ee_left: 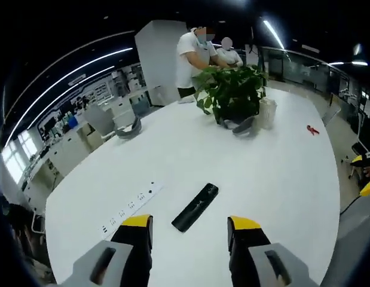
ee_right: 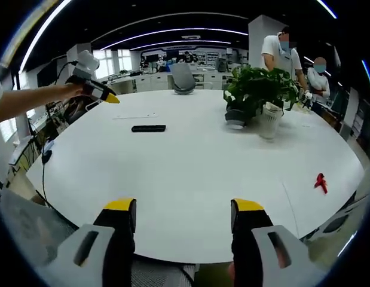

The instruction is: Press the specified remote control buttons in sequence, fully releasing each button before pressing the next.

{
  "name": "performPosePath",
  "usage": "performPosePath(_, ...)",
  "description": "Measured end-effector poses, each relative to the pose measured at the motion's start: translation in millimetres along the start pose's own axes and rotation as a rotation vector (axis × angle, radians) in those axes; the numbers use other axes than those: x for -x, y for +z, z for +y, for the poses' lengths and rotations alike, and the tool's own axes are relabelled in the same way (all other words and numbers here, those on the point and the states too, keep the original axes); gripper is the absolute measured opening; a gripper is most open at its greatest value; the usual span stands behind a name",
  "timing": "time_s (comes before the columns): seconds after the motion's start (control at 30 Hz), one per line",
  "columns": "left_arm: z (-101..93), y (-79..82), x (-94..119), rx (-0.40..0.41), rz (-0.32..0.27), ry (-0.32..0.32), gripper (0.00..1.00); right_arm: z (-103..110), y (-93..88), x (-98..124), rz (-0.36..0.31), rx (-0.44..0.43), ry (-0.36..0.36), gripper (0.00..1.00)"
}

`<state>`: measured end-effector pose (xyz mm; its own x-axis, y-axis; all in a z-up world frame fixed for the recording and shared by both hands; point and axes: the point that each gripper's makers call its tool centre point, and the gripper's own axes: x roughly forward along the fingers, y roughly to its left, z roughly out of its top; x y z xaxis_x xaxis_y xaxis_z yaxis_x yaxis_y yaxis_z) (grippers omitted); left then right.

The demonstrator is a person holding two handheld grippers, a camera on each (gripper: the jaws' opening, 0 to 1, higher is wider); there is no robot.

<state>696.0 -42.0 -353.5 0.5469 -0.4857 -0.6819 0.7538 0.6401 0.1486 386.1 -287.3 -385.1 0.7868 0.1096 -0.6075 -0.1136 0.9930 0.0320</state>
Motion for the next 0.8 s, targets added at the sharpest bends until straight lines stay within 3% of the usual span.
performPosePath(0.13,1.1,-2.4,-21.3,-0.001,0.037,-0.067,0.51,-1.0,-1.6,-0.5,0.01,0.007,-0.012,0.66)
performPosePath(0.23,3.1,-6.2,-36.6,-0.067,0.071,-0.096,0.49,-2.1,-3.4,-1.1,0.022,0.01,-0.019,0.66)
performPosePath(0.4,-6.5,-13.4,-62.2,-0.152,0.121,-0.214,0.48,-3.5,-6.0,-1.7,0.039,0.017,-0.026,0.65)
performPosePath(0.5,-7.0,-19.5,-73.3,-0.195,0.161,-0.237,0.46,-5.6,-6.7,-1.5,0.044,0.02,-0.034,0.65)
performPosePath(0.63,-7.4,-35.1,-92.7,-0.239,0.257,-0.272,0.43,-8.0,-9.7,-2.2,0.062,0.016,-0.039,0.65)
performPosePath(0.8,-6.5,-43.5,-113.8,-0.248,0.293,-0.3,0.42,-9.7,-12.2,-2.7,0.076,0.015,-0.043,0.64)
